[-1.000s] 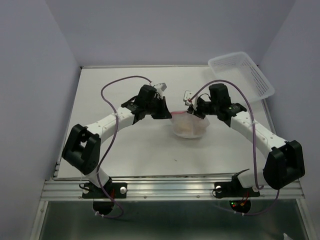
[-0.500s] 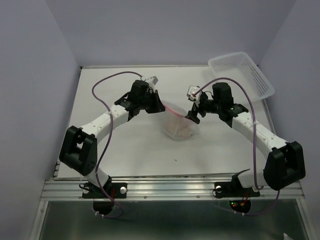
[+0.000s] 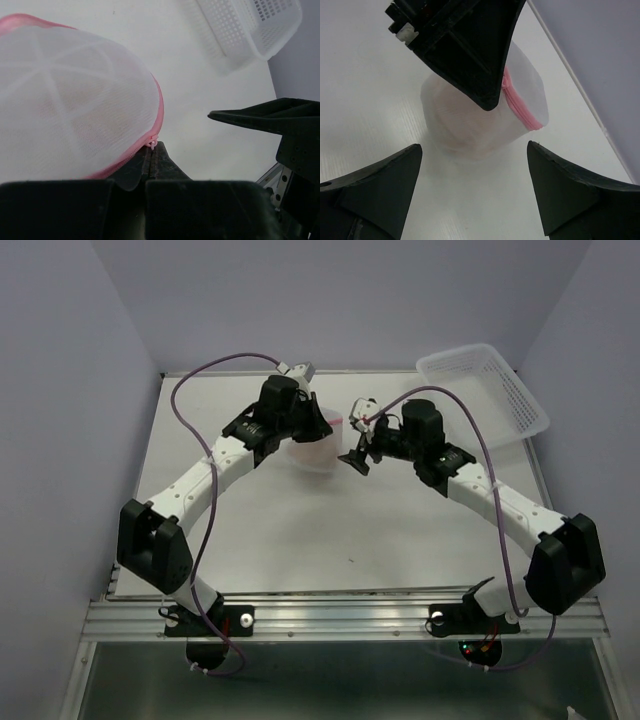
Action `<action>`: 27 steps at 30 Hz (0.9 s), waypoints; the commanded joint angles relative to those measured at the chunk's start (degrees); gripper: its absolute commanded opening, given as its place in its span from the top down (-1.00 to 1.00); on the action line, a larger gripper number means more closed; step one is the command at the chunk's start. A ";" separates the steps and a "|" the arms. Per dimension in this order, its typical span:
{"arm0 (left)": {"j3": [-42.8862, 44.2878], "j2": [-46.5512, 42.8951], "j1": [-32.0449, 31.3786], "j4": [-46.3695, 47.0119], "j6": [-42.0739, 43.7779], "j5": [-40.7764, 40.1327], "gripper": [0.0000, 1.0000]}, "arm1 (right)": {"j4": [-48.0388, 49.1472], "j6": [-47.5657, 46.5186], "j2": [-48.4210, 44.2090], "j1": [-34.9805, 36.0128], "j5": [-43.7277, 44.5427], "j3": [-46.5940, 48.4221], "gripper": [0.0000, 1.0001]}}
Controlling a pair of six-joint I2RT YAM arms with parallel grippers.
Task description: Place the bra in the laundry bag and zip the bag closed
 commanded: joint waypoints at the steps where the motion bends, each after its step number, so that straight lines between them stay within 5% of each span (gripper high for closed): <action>1: 1.86 -0.79 -0.62 -1.61 1.31 -1.44 1.00 | 3.87 -0.60 4.33 1.01 5.25 4.63 -0.76; 15: -4.29 1.49 -0.62 -0.29 8.26 4.88 1.00 | -10.19 -15.02 9.52 1.01 -0.35 9.83 -0.71; 19: -5.08 1.23 -0.62 1.55 8.17 7.35 1.00 | -10.55 -14.85 10.49 1.01 -0.98 9.74 -0.55; 20: -5.43 1.05 -0.62 1.81 8.00 7.79 1.00 | -10.72 -14.49 10.93 1.01 -0.98 10.27 -0.38; 27: -5.26 2.98 -0.62 2.70 7.29 10.69 1.00 | -10.64 -12.56 13.92 1.01 -1.60 12.55 -0.31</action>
